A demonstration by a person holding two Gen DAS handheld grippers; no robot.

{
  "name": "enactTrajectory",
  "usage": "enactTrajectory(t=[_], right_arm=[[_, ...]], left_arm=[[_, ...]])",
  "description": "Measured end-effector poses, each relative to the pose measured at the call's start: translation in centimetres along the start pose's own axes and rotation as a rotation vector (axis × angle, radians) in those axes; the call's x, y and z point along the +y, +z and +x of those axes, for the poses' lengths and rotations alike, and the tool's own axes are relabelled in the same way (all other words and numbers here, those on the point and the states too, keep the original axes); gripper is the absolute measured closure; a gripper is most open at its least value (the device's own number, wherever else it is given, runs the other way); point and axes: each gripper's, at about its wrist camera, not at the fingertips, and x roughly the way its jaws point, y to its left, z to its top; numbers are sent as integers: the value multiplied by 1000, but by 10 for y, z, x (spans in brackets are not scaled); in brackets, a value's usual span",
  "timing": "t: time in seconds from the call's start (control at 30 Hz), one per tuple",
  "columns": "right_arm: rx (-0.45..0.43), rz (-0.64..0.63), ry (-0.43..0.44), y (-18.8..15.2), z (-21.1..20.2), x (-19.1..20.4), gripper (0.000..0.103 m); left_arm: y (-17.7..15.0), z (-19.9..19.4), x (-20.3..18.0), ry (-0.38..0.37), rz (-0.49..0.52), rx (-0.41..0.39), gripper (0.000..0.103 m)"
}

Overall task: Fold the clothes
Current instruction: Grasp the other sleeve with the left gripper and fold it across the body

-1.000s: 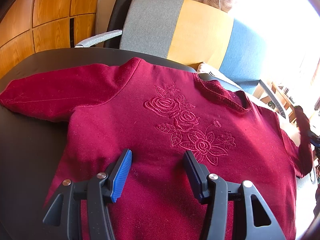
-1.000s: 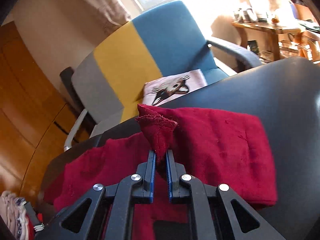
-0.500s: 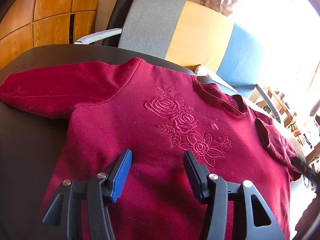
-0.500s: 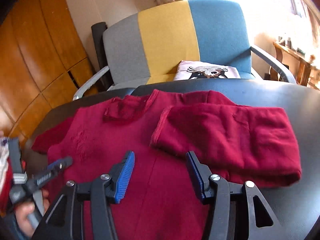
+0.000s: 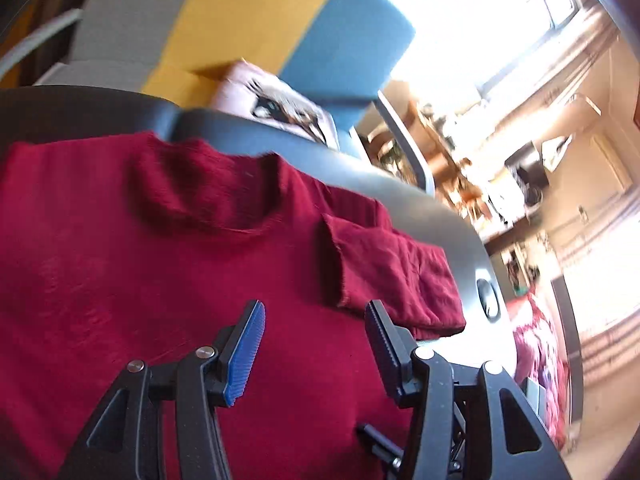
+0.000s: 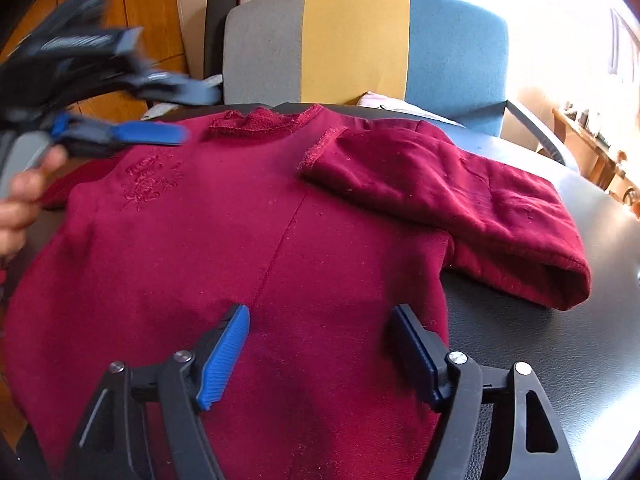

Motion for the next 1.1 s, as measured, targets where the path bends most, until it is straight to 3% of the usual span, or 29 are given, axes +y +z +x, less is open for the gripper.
enactTrajectory(t=[0.27,0.37,0.4,0.5,0.53,0.7,0.9,1.1], right_arm=[[-16,26,72,0,3,-6,18],[-21,35,92,0,2,-8,16],[-23,38,97,0,2,-9,16],[-27,47,112,-1,2,-11,15],[-27,48,114,-1,2,-11,14],[-25,43,109,-1,2,-9,14],[-18,26,88,-3,2,-4,14],[-11,15,75,-2,1,-2,14]], left_arm=[[29,72,-19,-3,2,154,50],[27,83,-22,18,13,169,51],[27,84,-24,28,19,158,57],[24,92,-42,101,103,153,95],[23,92,-49,120,144,144,97],[29,58,-78,72,228,57,99],[62,-34,-106,-27,235,-128,99],[81,-98,-85,-12,211,-240,99]])
